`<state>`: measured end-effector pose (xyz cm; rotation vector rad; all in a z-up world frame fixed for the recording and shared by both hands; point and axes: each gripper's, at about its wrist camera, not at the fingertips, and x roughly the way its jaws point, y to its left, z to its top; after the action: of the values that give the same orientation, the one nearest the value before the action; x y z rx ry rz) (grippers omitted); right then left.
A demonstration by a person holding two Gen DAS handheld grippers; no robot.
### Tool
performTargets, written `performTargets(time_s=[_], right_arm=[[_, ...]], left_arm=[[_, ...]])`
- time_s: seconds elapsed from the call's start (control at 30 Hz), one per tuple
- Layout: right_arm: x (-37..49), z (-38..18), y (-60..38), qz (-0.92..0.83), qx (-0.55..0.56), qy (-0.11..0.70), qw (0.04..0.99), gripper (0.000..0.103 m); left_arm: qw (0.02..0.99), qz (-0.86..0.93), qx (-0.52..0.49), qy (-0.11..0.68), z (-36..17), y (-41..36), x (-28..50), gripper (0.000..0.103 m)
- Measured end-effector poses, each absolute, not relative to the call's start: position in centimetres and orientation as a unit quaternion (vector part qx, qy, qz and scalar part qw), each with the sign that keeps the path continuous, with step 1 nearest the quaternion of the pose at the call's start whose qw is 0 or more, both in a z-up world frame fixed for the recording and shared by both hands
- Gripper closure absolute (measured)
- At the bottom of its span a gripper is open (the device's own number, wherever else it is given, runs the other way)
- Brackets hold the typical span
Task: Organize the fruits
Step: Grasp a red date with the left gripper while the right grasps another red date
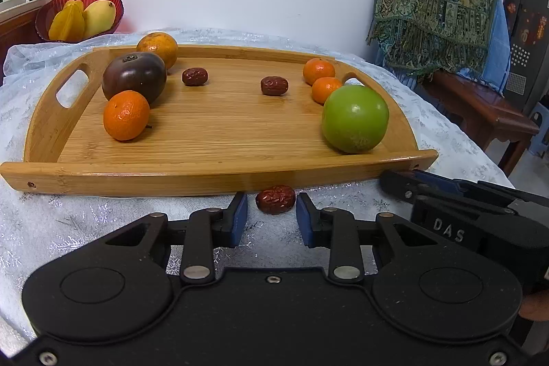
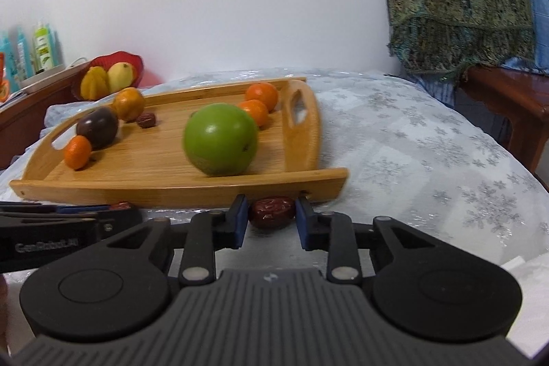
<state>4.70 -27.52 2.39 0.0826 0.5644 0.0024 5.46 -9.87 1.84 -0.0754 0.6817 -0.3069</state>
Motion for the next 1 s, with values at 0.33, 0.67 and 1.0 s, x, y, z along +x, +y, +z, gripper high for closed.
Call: performTargets(time_s=[0.33, 0.67, 1.0], right_arm=[[4.7, 2.3, -25.3, 0.026, 0.028, 0.282, 0.959, 0.069], [5.1, 2.4, -24.8, 0.027, 0.035, 0.285, 0.958, 0.069], [5.0, 2.6, -24.5, 0.030, 0.037, 0.279, 0.959, 0.069]], left_arm=[[0.931, -0.148, -0.032, 0.332, 1.8, -10.0, 5.4, 0.075], [0.930, -0.148, -0.038, 0.335, 1.7, -9.6, 5.6, 0.080], [0.933, -0.145, -0.032, 0.328, 2.0, -9.4, 5.3, 0.080]])
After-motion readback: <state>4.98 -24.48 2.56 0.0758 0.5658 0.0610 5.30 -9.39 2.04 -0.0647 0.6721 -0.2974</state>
